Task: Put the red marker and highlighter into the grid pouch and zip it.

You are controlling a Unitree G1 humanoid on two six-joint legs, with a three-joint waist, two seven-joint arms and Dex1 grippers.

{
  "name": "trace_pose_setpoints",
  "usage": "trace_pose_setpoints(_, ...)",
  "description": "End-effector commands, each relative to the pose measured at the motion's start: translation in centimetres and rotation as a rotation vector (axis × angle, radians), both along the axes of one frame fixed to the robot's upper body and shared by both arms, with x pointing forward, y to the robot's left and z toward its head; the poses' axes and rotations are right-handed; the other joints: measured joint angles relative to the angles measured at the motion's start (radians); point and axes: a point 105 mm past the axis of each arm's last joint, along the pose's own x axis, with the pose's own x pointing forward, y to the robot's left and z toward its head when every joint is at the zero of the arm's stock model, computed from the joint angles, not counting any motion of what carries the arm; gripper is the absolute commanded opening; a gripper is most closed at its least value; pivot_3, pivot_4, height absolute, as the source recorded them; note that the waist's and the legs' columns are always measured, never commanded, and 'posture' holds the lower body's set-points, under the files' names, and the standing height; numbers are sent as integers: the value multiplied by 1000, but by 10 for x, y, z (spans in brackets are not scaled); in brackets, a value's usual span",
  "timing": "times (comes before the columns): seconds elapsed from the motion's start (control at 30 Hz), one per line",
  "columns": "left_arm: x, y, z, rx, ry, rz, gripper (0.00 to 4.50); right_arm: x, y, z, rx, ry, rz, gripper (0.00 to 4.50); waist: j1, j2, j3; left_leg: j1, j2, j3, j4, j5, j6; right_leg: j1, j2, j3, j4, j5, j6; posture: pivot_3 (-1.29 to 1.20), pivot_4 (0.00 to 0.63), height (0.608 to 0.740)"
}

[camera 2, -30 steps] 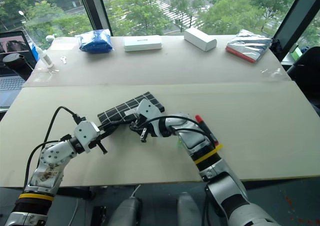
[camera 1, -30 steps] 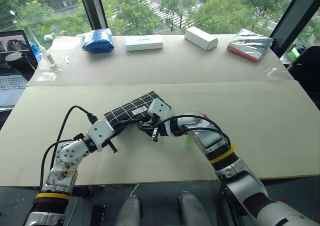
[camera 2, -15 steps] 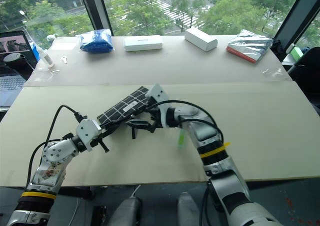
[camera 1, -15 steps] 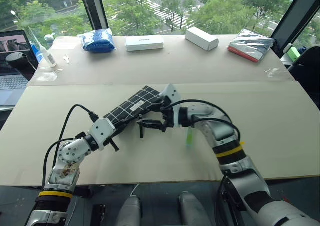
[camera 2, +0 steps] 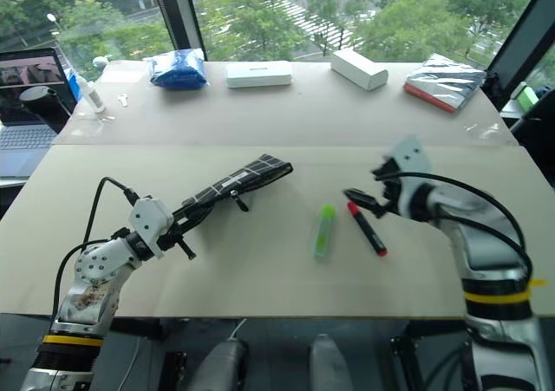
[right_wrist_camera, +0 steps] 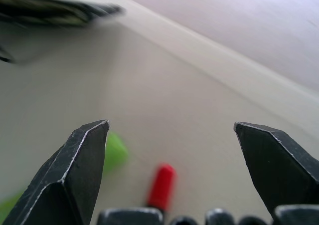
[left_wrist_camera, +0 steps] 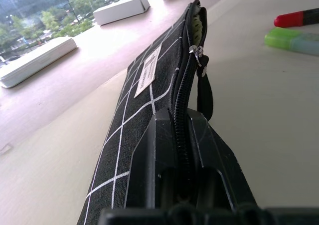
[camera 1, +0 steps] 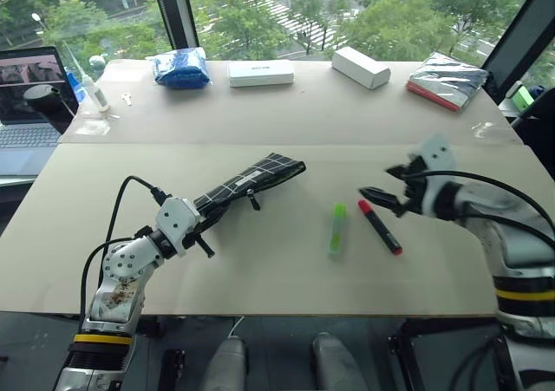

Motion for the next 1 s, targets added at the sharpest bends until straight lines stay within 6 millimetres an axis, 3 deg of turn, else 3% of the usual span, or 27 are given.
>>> trace_pose_setpoints(0.03, 2, -5, 18, -36, -38, -38, 0, -6, -1, 7, -29, -43, -22, 4452, -6, 0, 0, 0, 0, 0, 0, 0, 0, 0, 0, 0, 1, 0, 0, 0, 150, 740)
trace_pose_setpoints(0.47, -6, -12, 19, -108, 51, -104, 0, -19, 4, 1, 31, 5, -24, 4452, -5, 0, 0, 1, 1, 0, 1, 0, 0, 1, 1, 0, 1, 0, 0, 0, 150, 740)
trace_pose_setpoints(0.7, -8, -12, 18, -125, 77, -114, 0, -28, 14, -22, 48, 75, 12, 4452, -4, 0, 0, 1, 1, 0, 1, 0, 0, 1, 1, 0, 1, 0, 0, 0, 150, 740)
trace_pose_setpoints(1.0, -12, -11, 22, -144, 101, -141, 0, -27, 11, -54, -10, 132, -12, 4452, -5, 0, 0, 1, 1, 0, 1, 0, 0, 1, 1, 0, 1, 0, 0, 0, 150, 740)
